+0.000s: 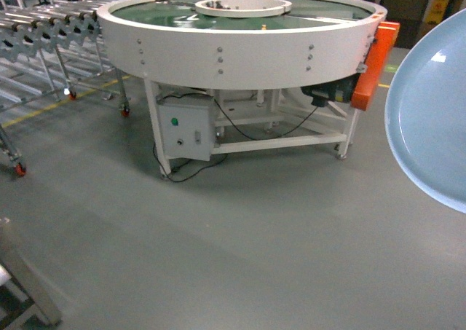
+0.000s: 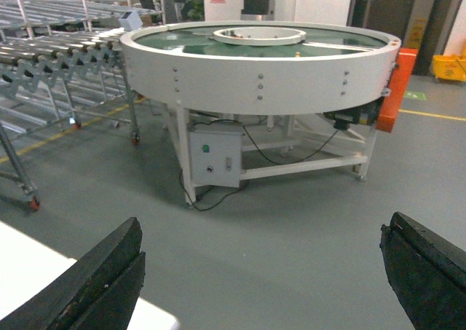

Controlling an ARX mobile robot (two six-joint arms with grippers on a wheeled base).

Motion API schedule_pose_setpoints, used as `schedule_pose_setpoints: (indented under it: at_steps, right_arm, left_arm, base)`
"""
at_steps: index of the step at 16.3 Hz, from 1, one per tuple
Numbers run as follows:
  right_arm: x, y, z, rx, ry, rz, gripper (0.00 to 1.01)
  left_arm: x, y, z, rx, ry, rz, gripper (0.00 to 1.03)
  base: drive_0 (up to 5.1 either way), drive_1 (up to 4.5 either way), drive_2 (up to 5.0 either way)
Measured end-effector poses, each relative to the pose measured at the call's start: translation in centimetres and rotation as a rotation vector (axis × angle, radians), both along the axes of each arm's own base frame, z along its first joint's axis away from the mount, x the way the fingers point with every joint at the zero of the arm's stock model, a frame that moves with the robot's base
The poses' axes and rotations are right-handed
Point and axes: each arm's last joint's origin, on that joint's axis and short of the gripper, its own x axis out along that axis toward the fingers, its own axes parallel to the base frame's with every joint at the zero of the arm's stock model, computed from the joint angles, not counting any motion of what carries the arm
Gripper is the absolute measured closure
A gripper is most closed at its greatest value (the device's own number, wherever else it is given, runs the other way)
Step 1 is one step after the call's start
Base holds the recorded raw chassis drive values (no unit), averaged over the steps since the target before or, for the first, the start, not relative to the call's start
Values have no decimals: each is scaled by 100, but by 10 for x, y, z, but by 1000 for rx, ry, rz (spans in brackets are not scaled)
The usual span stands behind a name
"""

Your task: Place blue tray on left shelf second layer neatly

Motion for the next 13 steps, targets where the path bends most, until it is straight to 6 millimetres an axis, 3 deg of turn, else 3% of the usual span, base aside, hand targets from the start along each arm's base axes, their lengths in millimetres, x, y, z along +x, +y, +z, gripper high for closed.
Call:
schedule_pose_setpoints:
  at_steps: [13]
  right_arm:
    - [0, 1, 0, 1, -1, 4, 99]
  left_arm:
    - [0, 0, 0, 0, 1, 2, 5]
  base:
    - [279, -197, -533]
